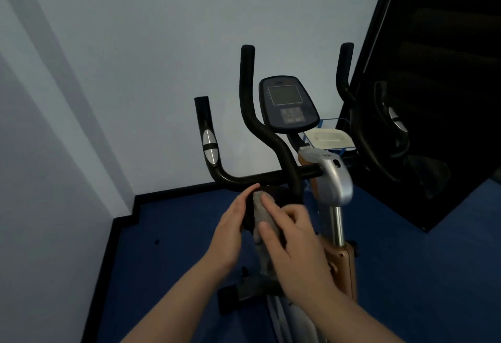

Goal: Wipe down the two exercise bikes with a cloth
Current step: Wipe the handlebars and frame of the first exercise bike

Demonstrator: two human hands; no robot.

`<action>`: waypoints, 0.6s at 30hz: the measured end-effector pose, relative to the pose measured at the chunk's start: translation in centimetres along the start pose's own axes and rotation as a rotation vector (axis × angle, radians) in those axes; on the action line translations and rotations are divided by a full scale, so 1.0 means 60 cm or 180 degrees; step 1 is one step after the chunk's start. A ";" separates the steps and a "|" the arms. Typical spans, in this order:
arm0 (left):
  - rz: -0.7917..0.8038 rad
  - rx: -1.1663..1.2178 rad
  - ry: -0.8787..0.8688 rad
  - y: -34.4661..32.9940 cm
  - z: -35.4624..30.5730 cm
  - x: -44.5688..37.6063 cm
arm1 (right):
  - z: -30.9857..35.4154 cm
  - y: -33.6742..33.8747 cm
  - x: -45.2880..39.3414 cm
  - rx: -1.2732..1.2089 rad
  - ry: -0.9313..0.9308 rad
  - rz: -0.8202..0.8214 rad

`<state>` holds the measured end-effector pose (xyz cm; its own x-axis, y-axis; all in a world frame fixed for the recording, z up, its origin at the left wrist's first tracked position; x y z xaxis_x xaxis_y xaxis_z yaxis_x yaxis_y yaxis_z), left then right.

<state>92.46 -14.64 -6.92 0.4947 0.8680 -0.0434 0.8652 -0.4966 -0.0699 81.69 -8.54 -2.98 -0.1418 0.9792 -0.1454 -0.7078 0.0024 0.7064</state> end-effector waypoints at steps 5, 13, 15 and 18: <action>-0.0048 -0.0013 -0.0037 -0.001 0.000 -0.001 | 0.001 -0.002 -0.013 -0.0318 -0.0016 -0.0129; -0.0097 0.0071 -0.0043 -0.005 0.000 -0.002 | 0.002 -0.008 -0.001 -0.0419 -0.0079 -0.0048; -0.0128 0.0125 -0.0061 -0.005 0.003 -0.003 | 0.005 -0.001 -0.024 -0.0390 -0.0091 -0.0116; -0.0195 0.0220 -0.0077 -0.001 0.007 -0.001 | 0.018 0.010 -0.056 -0.0225 -0.0184 -0.0279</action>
<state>92.37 -14.68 -7.30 0.4381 0.8969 -0.0608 0.8857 -0.4422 -0.1417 82.50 -11.60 -1.33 -0.0384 0.9859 -0.1629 -0.7630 0.0763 0.6418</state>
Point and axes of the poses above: each hand's wrist, its own x-axis away from the middle knuckle, its own y-axis out of the back of the hand, z = x × y, the point moved 9 cm from there along -x, towards the middle knuckle, and after that the axes turned 15 degrees about z, right-handed, at the moved point
